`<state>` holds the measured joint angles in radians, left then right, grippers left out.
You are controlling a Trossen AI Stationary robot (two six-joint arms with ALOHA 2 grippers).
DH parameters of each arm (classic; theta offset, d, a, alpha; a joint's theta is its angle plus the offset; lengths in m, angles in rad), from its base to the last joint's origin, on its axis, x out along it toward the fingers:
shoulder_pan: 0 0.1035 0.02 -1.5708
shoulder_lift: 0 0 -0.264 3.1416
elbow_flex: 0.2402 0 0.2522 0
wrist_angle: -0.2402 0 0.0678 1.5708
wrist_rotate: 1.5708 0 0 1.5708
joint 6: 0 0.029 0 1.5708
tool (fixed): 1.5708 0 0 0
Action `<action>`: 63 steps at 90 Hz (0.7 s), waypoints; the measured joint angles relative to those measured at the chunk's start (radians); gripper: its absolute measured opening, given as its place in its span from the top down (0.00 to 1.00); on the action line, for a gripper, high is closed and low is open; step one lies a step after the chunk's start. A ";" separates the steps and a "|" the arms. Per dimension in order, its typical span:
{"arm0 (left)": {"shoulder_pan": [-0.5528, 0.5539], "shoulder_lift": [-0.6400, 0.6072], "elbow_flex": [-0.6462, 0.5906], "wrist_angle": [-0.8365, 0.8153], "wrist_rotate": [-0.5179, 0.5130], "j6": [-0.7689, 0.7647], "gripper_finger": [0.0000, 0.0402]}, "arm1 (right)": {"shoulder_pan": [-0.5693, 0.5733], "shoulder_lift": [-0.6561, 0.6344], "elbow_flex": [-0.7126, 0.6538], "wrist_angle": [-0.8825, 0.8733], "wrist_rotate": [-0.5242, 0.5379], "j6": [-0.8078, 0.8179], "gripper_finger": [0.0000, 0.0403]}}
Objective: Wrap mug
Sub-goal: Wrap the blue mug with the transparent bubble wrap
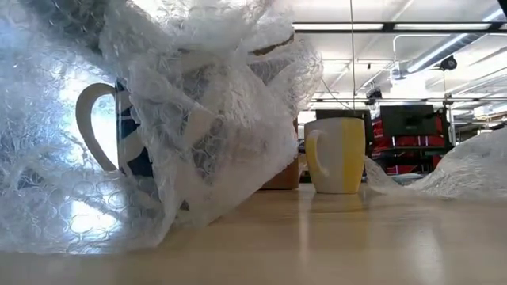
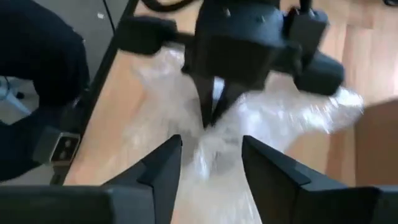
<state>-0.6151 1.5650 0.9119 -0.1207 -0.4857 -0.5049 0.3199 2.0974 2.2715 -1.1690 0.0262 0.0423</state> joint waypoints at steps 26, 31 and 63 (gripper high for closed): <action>0.000 0.000 0.000 0.001 0.000 0.007 1.00 | -0.003 0.019 -0.128 -0.138 0.228 0.108 0.69; 0.000 0.000 0.000 0.001 -0.001 0.007 1.00 | 0.009 0.019 -0.164 0.006 0.195 0.079 0.72; 0.000 0.000 -0.001 -0.003 -0.001 0.009 1.00 | 0.041 0.097 -0.291 0.383 0.071 0.048 0.98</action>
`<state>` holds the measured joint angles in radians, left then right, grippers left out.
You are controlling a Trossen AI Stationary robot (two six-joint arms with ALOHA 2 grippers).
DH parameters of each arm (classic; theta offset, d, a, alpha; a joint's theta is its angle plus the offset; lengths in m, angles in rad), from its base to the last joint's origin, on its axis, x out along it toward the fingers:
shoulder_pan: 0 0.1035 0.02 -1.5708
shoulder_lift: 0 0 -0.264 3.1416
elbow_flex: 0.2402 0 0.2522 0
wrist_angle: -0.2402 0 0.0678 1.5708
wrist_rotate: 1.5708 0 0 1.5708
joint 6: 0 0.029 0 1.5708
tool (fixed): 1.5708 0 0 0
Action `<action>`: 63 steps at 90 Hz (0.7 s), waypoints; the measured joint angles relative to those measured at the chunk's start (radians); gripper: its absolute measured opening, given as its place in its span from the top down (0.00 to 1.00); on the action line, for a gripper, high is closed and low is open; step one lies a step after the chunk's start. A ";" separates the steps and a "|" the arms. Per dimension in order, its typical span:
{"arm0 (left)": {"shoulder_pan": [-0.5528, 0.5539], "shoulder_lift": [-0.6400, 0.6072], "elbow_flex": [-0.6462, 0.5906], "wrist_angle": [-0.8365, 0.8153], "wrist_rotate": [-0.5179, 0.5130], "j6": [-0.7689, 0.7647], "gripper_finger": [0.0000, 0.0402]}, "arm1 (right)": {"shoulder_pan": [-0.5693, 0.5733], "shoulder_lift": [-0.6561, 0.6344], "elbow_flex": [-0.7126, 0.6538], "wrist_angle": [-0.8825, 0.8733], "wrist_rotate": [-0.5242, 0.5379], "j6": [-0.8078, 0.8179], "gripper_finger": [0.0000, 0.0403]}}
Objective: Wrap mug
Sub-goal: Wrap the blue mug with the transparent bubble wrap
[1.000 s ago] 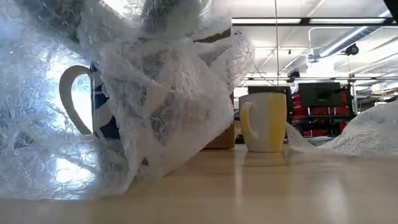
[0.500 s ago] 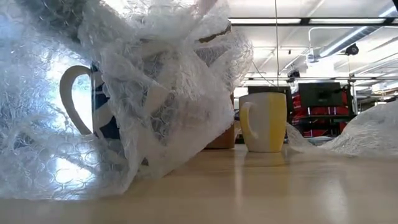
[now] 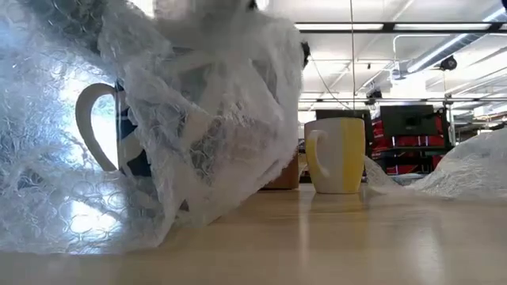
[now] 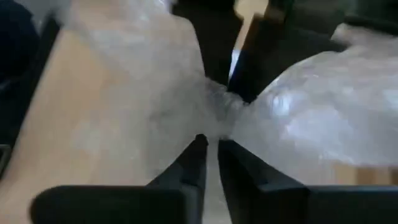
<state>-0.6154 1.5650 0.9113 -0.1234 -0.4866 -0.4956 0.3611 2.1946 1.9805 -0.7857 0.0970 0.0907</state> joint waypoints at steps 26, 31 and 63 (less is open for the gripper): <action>-0.008 -0.017 0.012 -0.054 0.007 0.000 1.00 | -0.007 0.056 -0.005 0.041 -0.023 0.003 0.98; -0.010 -0.037 0.024 -0.069 0.009 0.006 1.00 | -0.008 0.058 -0.005 0.039 -0.031 0.004 0.99; -0.013 -0.219 0.060 -0.207 0.002 0.024 1.00 | -0.013 0.064 -0.010 0.037 -0.049 0.017 1.00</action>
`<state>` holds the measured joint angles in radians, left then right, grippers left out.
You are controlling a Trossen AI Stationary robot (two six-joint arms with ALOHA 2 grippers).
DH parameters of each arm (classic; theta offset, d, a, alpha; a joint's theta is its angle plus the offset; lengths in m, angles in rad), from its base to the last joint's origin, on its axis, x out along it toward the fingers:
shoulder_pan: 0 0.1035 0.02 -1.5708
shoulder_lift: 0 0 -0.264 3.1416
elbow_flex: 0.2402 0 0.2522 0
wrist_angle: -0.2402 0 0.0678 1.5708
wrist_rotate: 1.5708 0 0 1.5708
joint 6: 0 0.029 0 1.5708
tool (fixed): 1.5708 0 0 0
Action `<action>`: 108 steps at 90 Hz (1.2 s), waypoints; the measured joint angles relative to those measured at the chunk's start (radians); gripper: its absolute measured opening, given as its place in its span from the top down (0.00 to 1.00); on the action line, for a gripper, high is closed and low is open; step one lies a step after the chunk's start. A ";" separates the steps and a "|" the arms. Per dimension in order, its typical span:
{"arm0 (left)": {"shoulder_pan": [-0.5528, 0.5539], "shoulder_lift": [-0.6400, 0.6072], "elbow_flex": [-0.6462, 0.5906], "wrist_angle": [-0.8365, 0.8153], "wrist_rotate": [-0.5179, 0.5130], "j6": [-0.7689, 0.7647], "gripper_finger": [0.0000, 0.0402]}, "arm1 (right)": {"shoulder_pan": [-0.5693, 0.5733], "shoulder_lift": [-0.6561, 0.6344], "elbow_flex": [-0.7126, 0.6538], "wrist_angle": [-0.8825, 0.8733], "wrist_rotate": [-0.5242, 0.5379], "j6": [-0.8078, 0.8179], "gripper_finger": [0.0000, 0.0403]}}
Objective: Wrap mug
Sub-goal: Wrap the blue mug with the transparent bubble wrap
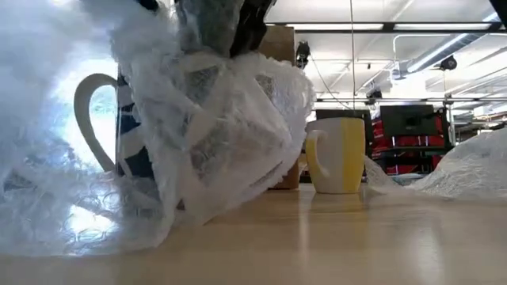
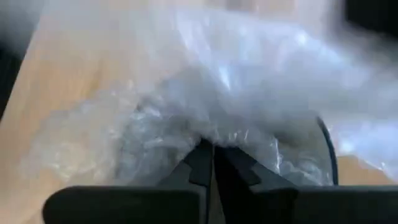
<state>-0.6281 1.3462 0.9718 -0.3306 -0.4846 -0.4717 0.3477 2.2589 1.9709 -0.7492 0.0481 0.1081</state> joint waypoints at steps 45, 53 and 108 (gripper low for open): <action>0.007 0.050 -0.055 0.154 -0.018 0.015 1.00 | -0.001 -0.011 0.038 -0.054 -0.003 -0.037 1.00; 0.010 0.089 -0.056 0.160 -0.009 0.016 1.00 | -0.006 -0.025 0.066 -0.049 0.004 -0.034 1.00; 0.013 0.188 -0.057 0.222 -0.010 0.016 1.00 | -0.006 -0.030 0.215 -0.226 0.025 -0.066 1.00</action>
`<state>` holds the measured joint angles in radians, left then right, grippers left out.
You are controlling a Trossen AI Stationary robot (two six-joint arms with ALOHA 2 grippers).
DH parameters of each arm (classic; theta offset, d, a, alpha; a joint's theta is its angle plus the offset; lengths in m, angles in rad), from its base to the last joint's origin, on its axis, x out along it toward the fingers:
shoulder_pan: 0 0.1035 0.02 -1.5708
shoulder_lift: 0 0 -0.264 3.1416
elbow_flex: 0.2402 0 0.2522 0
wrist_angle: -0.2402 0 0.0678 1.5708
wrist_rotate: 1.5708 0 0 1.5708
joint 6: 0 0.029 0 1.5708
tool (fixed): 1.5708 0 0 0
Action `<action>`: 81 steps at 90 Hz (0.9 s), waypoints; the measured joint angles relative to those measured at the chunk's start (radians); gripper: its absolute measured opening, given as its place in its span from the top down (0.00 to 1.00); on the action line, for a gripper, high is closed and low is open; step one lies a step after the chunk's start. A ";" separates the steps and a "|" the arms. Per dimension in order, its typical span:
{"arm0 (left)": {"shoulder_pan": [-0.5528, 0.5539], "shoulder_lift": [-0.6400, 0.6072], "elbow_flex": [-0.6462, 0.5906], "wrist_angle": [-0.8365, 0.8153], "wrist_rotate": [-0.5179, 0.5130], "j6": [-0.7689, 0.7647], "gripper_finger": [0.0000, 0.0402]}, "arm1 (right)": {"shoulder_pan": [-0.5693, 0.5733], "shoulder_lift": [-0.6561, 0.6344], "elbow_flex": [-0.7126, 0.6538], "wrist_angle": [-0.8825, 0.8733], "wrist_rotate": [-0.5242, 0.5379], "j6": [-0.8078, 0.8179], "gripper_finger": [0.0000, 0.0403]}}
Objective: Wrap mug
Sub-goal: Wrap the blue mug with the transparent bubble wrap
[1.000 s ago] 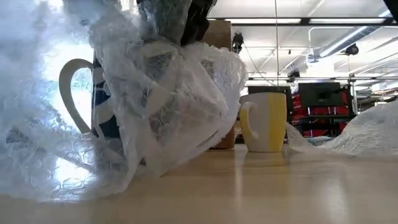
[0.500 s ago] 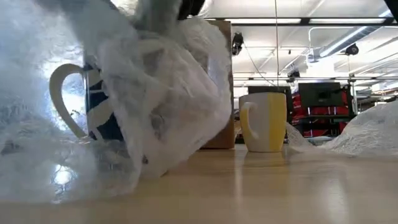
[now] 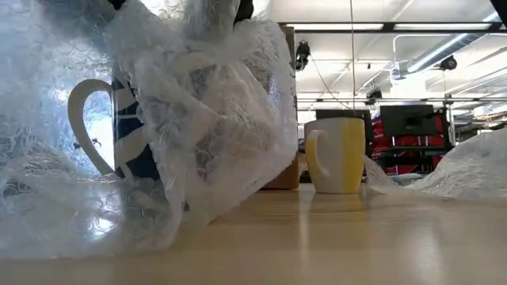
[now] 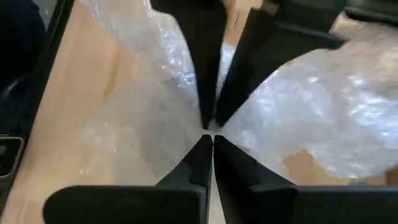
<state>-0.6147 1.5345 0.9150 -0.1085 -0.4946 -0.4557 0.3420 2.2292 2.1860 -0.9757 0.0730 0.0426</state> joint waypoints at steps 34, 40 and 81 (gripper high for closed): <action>-0.002 -0.004 -0.007 -0.014 0.019 0.001 0.98 | -0.001 0.018 -0.155 0.114 0.019 0.076 1.00; 0.001 -0.015 0.002 0.015 0.013 0.003 0.94 | 0.002 0.029 -0.168 0.126 0.022 0.090 1.00; 0.000 -0.093 0.126 -0.227 0.027 0.054 0.41 | 0.004 0.028 -0.180 0.148 0.022 0.089 1.00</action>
<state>-0.6147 1.4417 1.0406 -0.3359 -0.4676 -0.4019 0.3459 2.2570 2.0064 -0.8280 0.0949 0.1312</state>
